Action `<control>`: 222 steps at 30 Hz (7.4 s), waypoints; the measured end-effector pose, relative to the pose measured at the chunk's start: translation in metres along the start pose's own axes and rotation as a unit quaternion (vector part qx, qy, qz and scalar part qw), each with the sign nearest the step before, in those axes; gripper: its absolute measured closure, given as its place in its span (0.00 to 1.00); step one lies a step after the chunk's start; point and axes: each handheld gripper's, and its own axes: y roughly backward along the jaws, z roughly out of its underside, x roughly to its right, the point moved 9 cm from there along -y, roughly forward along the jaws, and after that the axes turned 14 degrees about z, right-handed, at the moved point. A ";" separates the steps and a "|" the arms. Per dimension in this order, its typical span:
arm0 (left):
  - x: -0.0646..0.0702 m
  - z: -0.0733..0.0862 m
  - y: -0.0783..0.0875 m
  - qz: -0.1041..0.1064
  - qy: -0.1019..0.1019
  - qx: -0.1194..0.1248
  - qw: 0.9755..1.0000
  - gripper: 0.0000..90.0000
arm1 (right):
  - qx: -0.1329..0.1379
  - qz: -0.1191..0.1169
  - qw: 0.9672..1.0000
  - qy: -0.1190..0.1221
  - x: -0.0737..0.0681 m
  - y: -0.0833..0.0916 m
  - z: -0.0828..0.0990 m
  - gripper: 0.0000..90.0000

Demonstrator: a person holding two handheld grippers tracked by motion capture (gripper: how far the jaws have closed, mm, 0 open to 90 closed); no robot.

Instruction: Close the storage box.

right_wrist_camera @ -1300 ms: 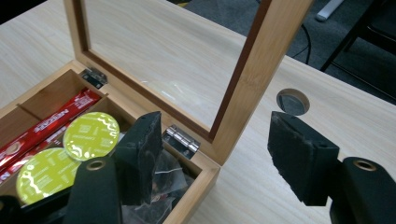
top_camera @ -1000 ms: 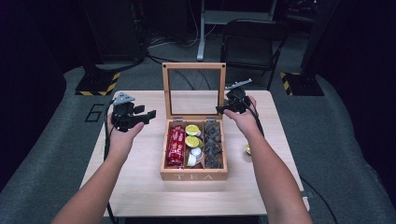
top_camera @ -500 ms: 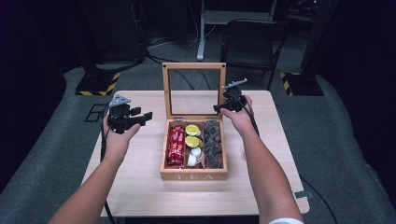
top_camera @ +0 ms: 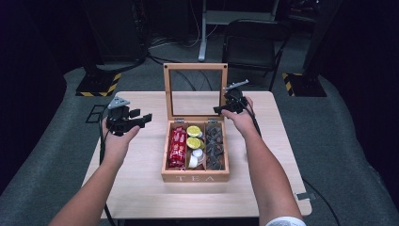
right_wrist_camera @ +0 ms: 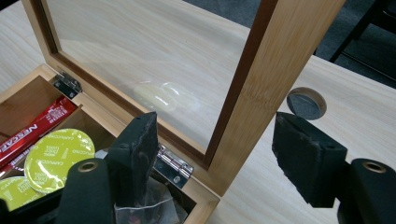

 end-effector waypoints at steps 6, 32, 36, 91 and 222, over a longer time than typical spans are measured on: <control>-0.002 0.000 0.007 -0.003 0.001 0.002 1.000 0.47 | 0.004 0.006 1.000 -0.004 -0.002 -0.005 -0.003 0.33; -0.009 0.008 0.011 -0.008 0.008 -0.001 1.000 0.47 | -0.015 0.039 0.999 -0.020 0.010 -0.004 -0.005 0.70; -0.011 0.009 0.013 -0.009 0.009 -0.002 1.000 0.47 | -0.014 0.039 0.999 -0.020 0.011 -0.005 -0.005 0.70; 0.006 -0.034 -0.040 0.015 -0.004 -0.002 1.000 0.48 | 0.040 0.067 0.997 -0.030 -0.003 0.019 0.008 0.72; 0.069 0.030 -0.008 0.075 -0.093 -0.001 0.993 0.65 | 0.149 -0.026 0.987 0.057 -0.047 0.163 0.061 0.64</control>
